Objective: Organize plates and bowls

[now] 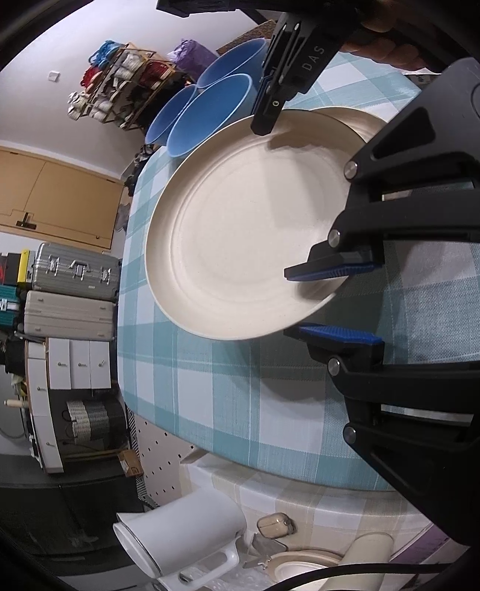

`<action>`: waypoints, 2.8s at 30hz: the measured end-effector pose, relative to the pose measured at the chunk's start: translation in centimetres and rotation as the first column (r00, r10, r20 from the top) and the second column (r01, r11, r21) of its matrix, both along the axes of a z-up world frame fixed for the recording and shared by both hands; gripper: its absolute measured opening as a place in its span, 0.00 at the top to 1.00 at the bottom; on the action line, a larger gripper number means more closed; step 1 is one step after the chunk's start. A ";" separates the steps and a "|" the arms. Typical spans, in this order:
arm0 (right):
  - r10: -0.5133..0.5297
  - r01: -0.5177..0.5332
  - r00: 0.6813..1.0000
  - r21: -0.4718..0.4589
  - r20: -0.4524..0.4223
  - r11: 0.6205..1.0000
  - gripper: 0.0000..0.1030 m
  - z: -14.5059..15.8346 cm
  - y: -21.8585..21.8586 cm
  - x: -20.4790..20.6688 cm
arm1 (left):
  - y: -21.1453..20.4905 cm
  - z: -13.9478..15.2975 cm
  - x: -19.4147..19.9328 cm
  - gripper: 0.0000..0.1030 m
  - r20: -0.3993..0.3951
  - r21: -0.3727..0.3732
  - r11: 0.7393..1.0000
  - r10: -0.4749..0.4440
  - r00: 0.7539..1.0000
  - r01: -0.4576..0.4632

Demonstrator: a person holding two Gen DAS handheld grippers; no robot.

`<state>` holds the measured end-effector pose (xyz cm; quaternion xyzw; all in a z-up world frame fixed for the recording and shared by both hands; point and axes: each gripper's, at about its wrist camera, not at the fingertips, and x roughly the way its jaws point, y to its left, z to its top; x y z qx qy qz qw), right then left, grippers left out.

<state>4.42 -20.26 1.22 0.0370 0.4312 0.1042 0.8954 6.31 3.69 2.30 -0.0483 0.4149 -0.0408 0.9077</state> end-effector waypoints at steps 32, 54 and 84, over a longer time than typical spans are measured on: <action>-0.083 0.081 0.992 -0.021 -0.094 0.996 0.85 -3.1 -3.5 -3.3 | -5.8 -3.4 0.4 0.81 -0.110 0.140 0.980 -0.125 0.986 0.140; -0.101 0.089 0.988 -0.101 -0.116 0.991 0.84 -4.1 -3.9 -5.1 | -8.2 -5.1 0.2 0.77 -0.163 0.245 0.948 -0.167 0.972 0.204; -0.104 0.084 0.988 -0.168 -0.112 0.982 0.83 -5.0 -3.4 -5.8 | -9.6 -6.5 -0.4 0.71 -0.214 0.313 0.914 -0.195 0.957 0.256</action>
